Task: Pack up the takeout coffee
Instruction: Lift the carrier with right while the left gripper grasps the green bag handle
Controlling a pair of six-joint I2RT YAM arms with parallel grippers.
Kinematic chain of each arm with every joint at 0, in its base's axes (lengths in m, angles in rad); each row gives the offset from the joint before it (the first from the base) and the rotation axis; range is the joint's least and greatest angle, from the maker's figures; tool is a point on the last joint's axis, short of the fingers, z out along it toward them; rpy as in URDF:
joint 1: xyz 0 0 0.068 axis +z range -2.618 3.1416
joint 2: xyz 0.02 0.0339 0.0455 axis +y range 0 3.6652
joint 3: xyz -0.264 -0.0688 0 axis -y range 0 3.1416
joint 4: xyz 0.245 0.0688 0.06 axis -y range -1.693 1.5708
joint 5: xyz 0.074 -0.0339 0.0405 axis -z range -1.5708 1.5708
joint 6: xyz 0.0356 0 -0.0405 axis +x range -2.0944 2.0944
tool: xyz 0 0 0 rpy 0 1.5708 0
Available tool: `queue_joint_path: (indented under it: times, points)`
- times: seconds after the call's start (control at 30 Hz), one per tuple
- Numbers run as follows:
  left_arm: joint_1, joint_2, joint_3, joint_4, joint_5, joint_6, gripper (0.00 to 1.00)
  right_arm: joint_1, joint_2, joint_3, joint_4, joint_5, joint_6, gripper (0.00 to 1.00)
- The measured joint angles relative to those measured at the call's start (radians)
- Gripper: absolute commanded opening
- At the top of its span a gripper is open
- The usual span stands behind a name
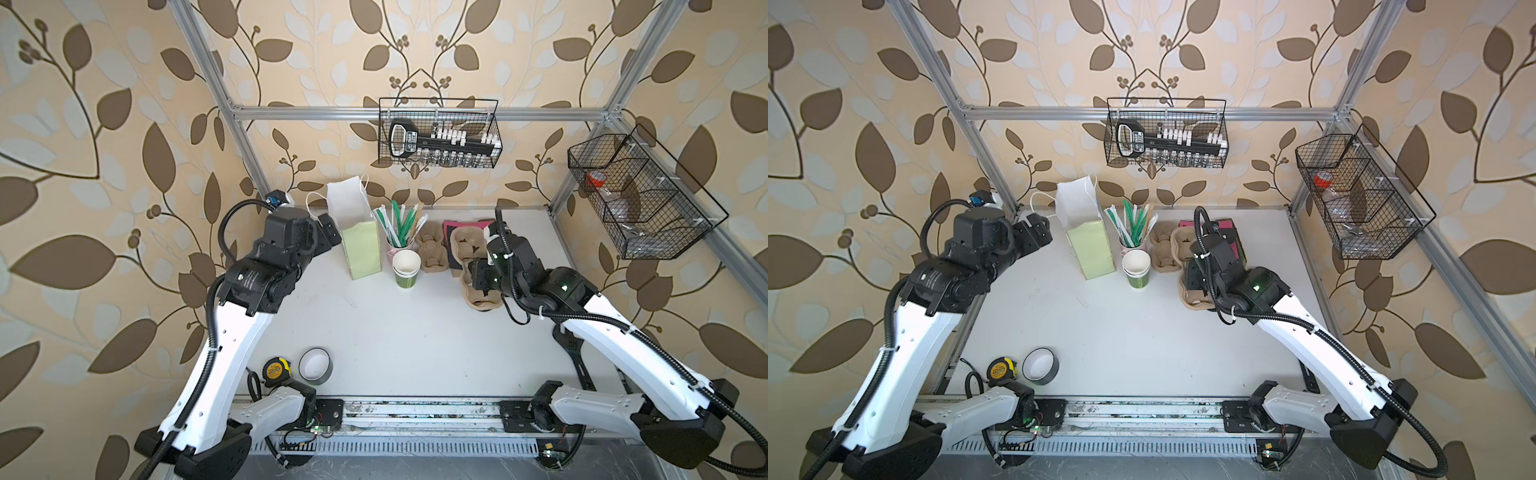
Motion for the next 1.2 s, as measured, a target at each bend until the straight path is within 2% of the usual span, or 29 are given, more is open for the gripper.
queue_joint_path:
  times: [0.2, 0.33, 0.43, 0.57, 0.77, 1.03, 1.2]
  points:
    - [0.107, 0.293, 0.117, -0.011, 0.092, -0.031, 0.85, 0.072, -0.043, -0.005, -0.006, 0.035, 0.031, 0.31]
    - [0.136, 0.472, 0.201, -0.05, 0.126, -0.045, 0.81, 0.107, -0.051, -0.005, -0.009, 0.054, 0.042, 0.31]
    - [0.141, 0.55, 0.265, -0.074, 0.135, -0.053, 0.78, 0.122, -0.058, -0.006, -0.012, 0.066, 0.047, 0.31]
    - [0.141, 0.589, 0.319, -0.084, 0.139, -0.059, 0.71, 0.134, -0.071, -0.006, -0.017, 0.076, 0.055, 0.31]
    - [0.141, 0.594, 0.323, -0.07, 0.151, -0.058, 0.46, 0.147, -0.079, -0.007, -0.02, 0.088, 0.058, 0.31]
    - [0.142, 0.624, 0.339, -0.06, 0.156, -0.061, 0.26, 0.158, -0.079, -0.011, -0.023, 0.093, 0.063, 0.31]
    - [0.142, 0.628, 0.343, -0.058, 0.164, -0.062, 0.06, 0.173, -0.079, -0.011, -0.023, 0.095, 0.066, 0.31]
